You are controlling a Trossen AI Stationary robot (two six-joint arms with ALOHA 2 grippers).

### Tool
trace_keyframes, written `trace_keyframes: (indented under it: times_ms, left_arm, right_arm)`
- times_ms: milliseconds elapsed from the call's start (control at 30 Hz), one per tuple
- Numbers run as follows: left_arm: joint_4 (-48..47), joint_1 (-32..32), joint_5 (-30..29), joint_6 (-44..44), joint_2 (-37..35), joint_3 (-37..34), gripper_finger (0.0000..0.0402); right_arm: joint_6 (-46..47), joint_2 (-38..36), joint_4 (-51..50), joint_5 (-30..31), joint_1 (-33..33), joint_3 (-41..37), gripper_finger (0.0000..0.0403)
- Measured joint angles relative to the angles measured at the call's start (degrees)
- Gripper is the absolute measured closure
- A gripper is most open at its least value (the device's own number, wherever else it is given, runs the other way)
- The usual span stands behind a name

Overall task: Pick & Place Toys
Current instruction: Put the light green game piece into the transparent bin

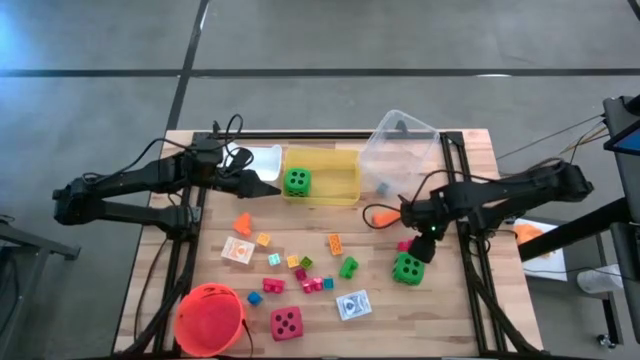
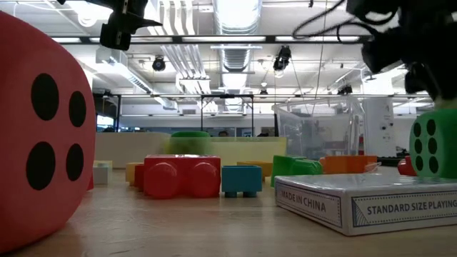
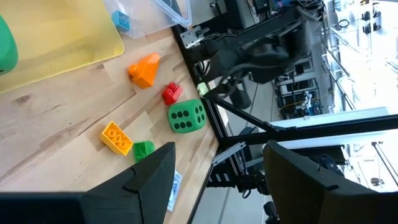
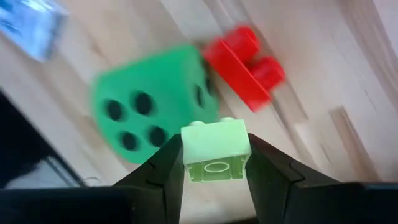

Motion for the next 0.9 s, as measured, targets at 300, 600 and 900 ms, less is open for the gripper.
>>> trace_keyframes:
  times_ms: [300,600,900]
  left_arm:
    - [0.2,0.0,0.0,-0.6,0.0,0.0,0.0170]
    - [0.2,0.0,0.0,-0.4,0.0,0.0,0.0169]
    - [0.2,0.0,-0.2,0.9,0.0,0.0,0.0169]
  right_arm:
    - [1.2,-1.5,7.6,2.9,0.0,7.4,0.0275]
    - [-3.5,1.0,4.9,22.5,-4.6,21.3,0.0275]
    - [-23.0,11.7,-3.2,25.0,-23.6,32.0,0.0275]
